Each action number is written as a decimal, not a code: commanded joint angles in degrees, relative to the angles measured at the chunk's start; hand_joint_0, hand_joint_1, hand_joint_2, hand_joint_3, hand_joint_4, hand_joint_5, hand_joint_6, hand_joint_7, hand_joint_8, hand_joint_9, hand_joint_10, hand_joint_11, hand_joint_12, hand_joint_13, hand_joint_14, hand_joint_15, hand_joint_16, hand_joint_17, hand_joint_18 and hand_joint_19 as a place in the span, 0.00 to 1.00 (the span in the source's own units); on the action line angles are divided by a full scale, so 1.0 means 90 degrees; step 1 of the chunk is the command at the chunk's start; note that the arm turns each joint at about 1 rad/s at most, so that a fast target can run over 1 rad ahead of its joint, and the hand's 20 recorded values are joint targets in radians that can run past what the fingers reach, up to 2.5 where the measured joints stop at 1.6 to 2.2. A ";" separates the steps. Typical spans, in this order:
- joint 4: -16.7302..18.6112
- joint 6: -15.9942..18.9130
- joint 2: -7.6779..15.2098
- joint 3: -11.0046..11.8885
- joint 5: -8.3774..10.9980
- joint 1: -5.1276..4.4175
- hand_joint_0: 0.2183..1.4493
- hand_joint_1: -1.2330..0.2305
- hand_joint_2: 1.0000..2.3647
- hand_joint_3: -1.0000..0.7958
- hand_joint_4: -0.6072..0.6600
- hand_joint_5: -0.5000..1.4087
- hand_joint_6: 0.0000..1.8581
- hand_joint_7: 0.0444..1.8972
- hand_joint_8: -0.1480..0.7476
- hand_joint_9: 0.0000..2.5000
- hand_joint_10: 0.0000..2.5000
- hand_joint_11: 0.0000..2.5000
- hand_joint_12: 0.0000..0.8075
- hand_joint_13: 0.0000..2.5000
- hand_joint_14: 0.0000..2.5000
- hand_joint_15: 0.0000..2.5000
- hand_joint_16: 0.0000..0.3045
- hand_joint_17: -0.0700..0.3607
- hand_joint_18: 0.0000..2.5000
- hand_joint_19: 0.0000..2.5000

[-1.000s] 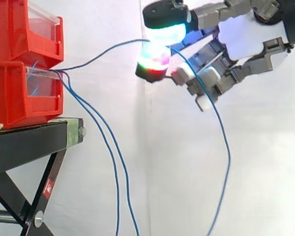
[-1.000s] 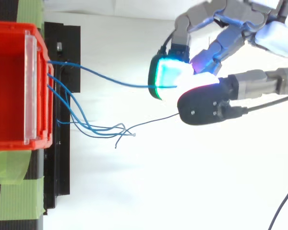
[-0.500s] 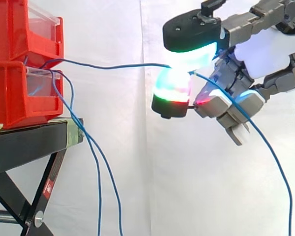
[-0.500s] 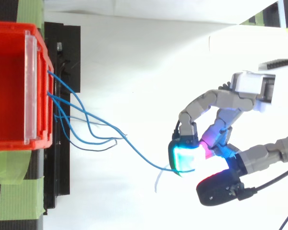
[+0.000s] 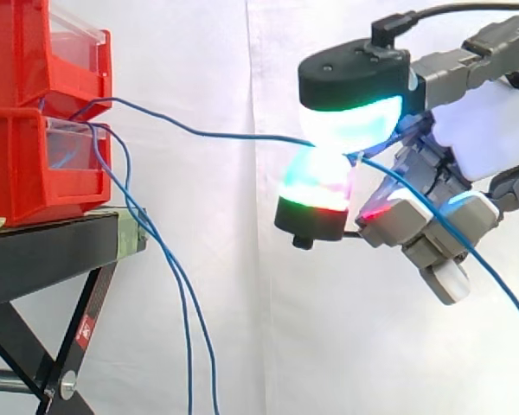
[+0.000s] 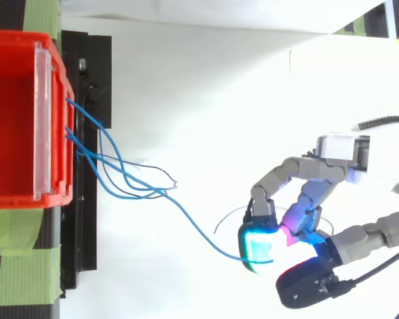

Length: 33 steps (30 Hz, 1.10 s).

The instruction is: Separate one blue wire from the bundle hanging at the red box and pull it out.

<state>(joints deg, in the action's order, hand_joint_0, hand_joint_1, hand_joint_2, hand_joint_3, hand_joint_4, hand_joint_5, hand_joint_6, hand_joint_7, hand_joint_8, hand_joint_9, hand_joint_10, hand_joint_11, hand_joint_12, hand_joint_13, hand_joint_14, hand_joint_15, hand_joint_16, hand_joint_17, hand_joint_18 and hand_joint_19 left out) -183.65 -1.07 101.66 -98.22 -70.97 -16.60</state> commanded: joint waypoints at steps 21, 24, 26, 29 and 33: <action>0.0474 0.0079 0.0004 -0.0004 -0.0005 -0.0011 0.33 0.33 0.01 0.50 0.45 0.19 0.49 0.52 0.59 0.41 0.00 0.49 0.59 0.41 0.15 0.55 0.19 0.46 0.37 0.29; 0.0552 0.0070 -0.0006 -0.0004 -0.0005 -0.0011 0.33 0.33 0.01 0.50 0.45 0.19 0.49 0.52 0.60 0.41 0.00 0.49 0.59 0.41 0.15 0.55 0.19 0.46 0.37 0.29; 0.0571 0.0070 0.0004 -0.0004 -0.0005 -0.0011 0.33 0.34 0.01 0.50 0.45 0.19 0.49 0.52 0.60 0.41 0.00 0.48 0.58 0.41 0.15 0.55 0.19 0.46 0.37 0.29; 0.0581 0.0070 0.0004 -0.0014 -0.0005 -0.0011 0.33 0.33 0.01 0.49 0.45 0.19 0.49 0.52 0.60 0.41 0.01 0.49 0.58 0.41 0.15 0.55 0.19 0.46 0.37 0.29; 0.0581 0.0070 0.0004 -0.0014 -0.0005 -0.0011 0.33 0.34 0.01 0.49 0.45 0.19 0.49 0.52 0.59 0.40 0.00 0.49 0.58 0.41 0.15 0.55 0.19 0.46 0.37 0.29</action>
<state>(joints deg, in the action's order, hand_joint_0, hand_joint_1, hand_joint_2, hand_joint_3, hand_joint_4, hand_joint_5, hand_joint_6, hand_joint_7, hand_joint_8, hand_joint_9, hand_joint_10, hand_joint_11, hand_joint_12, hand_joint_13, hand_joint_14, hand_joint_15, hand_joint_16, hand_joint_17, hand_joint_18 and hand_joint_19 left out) -178.45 -0.44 101.65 -98.30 -71.02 -16.69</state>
